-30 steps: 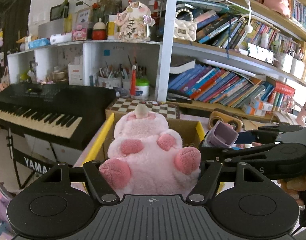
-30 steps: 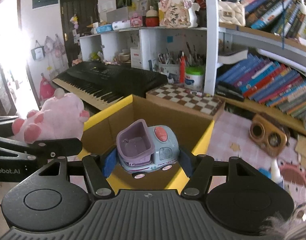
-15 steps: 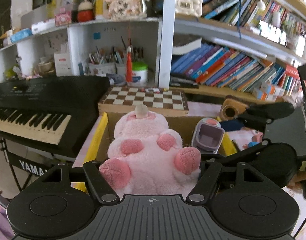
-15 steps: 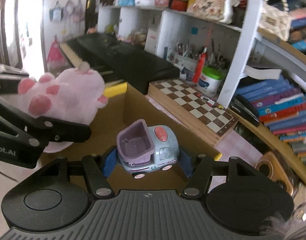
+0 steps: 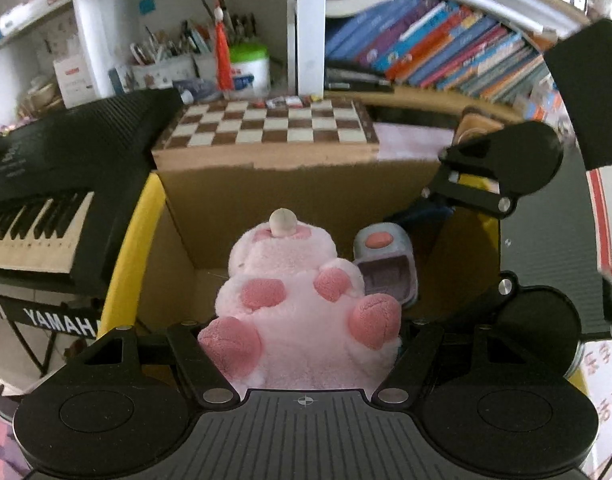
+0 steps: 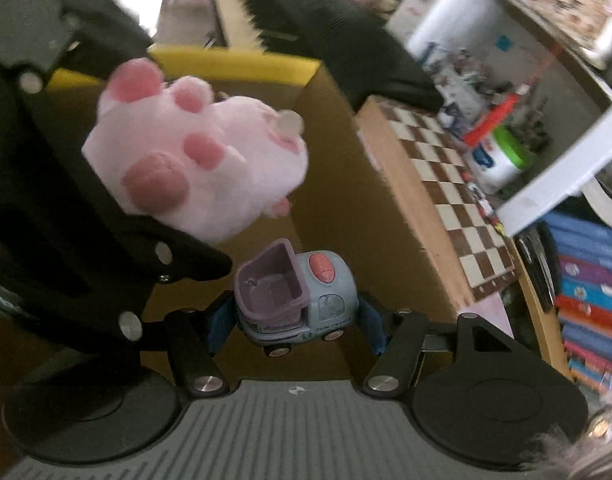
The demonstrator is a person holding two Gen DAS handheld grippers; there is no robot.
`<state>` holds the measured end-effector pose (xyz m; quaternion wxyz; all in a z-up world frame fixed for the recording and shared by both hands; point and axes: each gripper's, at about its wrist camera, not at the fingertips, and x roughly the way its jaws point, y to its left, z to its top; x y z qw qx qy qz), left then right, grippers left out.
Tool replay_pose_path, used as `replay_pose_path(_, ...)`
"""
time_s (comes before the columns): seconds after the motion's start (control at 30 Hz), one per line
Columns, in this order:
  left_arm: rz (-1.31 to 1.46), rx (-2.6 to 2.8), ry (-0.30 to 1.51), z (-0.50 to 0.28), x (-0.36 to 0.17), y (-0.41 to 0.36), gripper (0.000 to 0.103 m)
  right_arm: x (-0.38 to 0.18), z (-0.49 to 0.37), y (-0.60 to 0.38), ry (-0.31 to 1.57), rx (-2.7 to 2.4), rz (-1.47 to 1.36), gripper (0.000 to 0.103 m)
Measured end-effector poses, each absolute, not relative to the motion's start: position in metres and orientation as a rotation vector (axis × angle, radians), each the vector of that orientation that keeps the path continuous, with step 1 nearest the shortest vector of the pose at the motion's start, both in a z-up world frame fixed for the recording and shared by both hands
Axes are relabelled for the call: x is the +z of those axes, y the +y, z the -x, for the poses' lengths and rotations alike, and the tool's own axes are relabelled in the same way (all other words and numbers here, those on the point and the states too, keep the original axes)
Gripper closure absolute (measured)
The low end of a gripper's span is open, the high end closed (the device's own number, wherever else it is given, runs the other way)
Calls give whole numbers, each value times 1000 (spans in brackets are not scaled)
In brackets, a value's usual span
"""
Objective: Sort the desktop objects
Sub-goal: 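Lower the toy car into the yellow box and open the right gripper while the left releases the pig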
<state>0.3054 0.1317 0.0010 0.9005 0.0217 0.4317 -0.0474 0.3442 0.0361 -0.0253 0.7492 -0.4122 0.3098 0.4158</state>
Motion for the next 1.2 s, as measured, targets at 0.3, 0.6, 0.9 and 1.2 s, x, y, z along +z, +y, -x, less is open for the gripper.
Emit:
replay_pose_path(0.3, -57, -115, 986, -320, -6, 133, 32, -40, -350, 53, 727, 979, 1054, 41)
replay_pose_path(0.6, -62, -122, 1006, -323, -7, 133, 28, -45, -345, 58, 740, 987, 1119, 41)
replay_pose_path(0.9, -73, -98, 847, -301, 12, 134, 18, -26, -339, 50, 671, 967, 1026, 21)
replay_pose_path(1.2, -27, -69, 660, -262, 60, 133, 14, 17, -318, 12, 579, 883, 857, 21)
